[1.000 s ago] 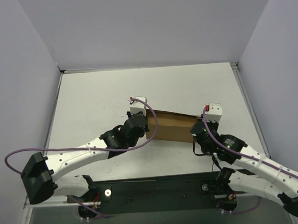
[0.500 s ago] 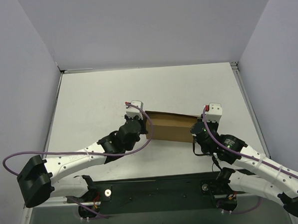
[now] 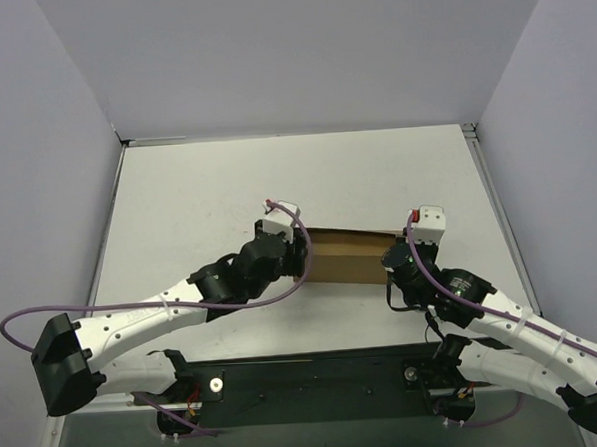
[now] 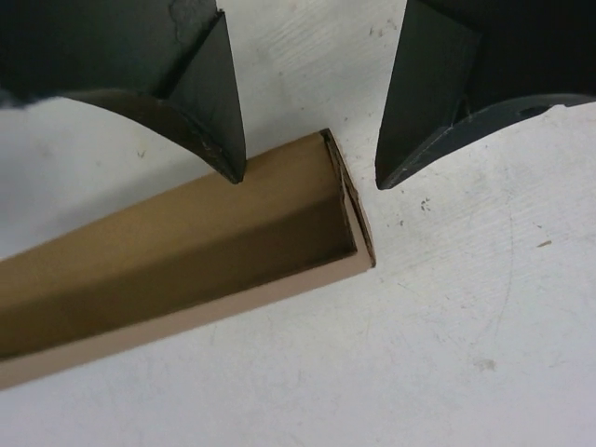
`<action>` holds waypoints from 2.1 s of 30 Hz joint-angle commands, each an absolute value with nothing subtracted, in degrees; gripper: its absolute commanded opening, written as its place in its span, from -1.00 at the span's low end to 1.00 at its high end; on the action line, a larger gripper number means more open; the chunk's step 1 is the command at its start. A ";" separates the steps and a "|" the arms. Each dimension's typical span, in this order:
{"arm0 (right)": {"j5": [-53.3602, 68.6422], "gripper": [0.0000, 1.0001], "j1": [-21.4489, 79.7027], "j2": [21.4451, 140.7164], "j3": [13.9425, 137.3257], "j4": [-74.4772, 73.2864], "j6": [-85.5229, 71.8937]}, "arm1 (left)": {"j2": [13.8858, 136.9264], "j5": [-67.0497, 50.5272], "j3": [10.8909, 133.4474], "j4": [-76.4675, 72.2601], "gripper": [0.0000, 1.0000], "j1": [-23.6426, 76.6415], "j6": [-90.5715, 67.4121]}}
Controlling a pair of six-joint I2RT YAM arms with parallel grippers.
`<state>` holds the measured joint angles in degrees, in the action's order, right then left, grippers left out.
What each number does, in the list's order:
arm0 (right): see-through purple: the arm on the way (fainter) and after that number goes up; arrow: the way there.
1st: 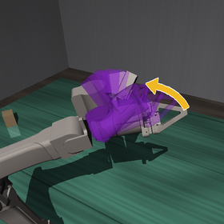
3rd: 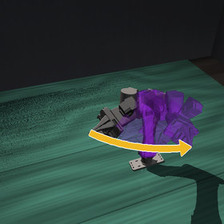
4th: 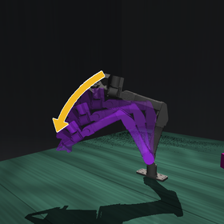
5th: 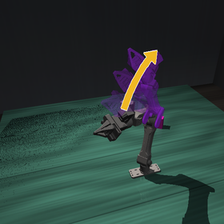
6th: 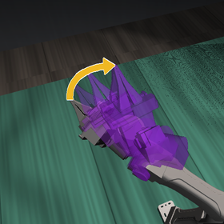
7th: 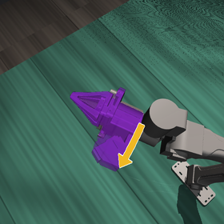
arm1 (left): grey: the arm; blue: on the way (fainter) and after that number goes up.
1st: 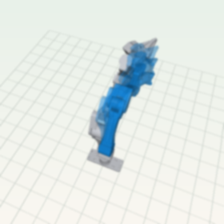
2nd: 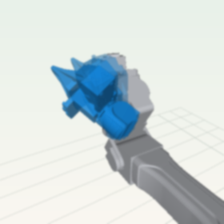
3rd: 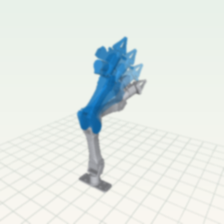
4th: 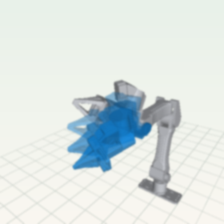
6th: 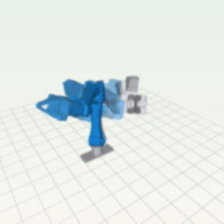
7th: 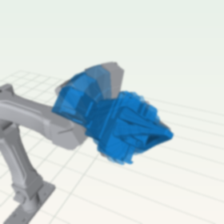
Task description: Fold the paper box
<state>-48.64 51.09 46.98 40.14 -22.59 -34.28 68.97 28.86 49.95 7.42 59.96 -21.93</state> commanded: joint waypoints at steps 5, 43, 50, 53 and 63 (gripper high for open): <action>-45.79 -1.00 51.59 47.46 38.41 -28.21 -34.19 | 62.42 8.83 53.35 20.83 0.49 56.79 -20.92; -46.32 -1.00 52.29 46.23 37.35 -28.21 -34.72 | 74.18 -12.48 54.85 -1.23 0.36 32.17 -39.99; -46.49 -1.00 52.29 46.49 37.35 -28.30 -34.63 | 72.95 -13.45 50.54 -0.80 0.16 32.26 -39.29; -46.67 -1.00 52.38 46.58 37.44 -28.30 -34.72 | 72.69 -14.15 48.26 -0.09 0.16 32.26 -38.32; -46.32 -1.00 52.29 47.99 37.88 -28.39 -34.98 | 68.38 -8.02 50.44 4.48 0.36 31.73 -37.79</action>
